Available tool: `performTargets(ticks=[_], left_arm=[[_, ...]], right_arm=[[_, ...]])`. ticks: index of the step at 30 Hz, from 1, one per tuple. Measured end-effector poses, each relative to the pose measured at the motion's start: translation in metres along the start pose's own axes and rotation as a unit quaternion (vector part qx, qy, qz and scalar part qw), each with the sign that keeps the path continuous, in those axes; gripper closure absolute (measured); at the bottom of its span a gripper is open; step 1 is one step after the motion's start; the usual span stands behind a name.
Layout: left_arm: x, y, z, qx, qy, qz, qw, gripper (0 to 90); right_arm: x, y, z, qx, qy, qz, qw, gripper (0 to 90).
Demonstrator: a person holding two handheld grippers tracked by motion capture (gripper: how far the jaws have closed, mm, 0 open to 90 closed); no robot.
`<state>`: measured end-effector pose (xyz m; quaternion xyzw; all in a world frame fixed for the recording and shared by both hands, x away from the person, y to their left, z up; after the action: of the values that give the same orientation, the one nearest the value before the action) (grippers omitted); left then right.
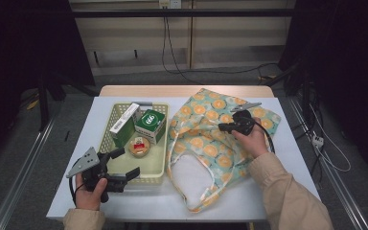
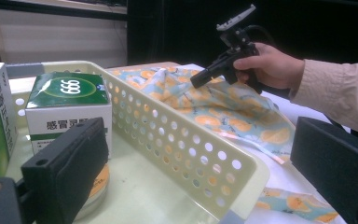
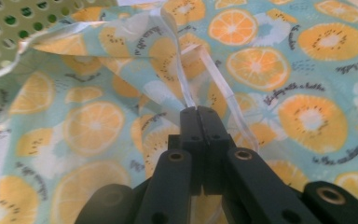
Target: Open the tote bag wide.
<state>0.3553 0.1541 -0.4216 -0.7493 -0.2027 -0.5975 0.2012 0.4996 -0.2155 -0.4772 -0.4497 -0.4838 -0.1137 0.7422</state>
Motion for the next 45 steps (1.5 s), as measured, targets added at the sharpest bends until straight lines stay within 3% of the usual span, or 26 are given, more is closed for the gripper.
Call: performTargets(ticks=[9,11,15,24,27,36,45], left_arm=[[0.000,-0.001,0.002,0.001,-0.002,0.000,1.0000,3.7],[0.000,-0.001,0.002,0.000,-0.002,-0.001,1.0000,3.7],[0.000,-0.001,0.002,0.002,-0.001,-0.001,1.0000,3.7],[0.000,-0.001,0.001,-0.001,0.001,0.000,1.0000,3.7],[0.000,-0.001,0.001,-0.001,-0.001,-0.001,1.0000,3.7],[-0.001,0.001,-0.001,-0.002,0.001,0.003,1.0000,3.7],[-0.001,0.001,-0.003,-0.005,0.003,0.006,1.0000,3.7]], right_arm=[[0.024,-0.002,-0.020,-0.029,-0.007,-0.016,0.9994,90.0],[0.021,-0.001,-0.027,-0.041,-0.004,-0.011,0.9991,90.0],[0.006,0.007,-0.032,-0.043,0.007,0.004,0.9990,90.0],[-0.009,0.015,-0.027,-0.048,-0.013,0.026,0.9984,83.1],[-0.010,0.014,-0.025,-0.043,-0.006,0.024,0.9988,77.9],[0.004,0.003,-0.003,-0.043,-0.038,0.015,0.9982,45.5],[0.008,0.008,0.026,-0.021,-0.073,0.027,0.9967,26.3]])
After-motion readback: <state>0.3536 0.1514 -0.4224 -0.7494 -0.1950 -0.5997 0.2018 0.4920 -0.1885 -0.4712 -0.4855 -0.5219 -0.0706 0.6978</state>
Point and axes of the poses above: each handheld gripper's, and its own axes: y roughly forward along the jaws, x roughly out of its top, z roughly to its left, the point moved 7 cm from there along y, roughly forward along the jaws, and after that the axes turned 7 degrees about -z, right-handed, at the moved point
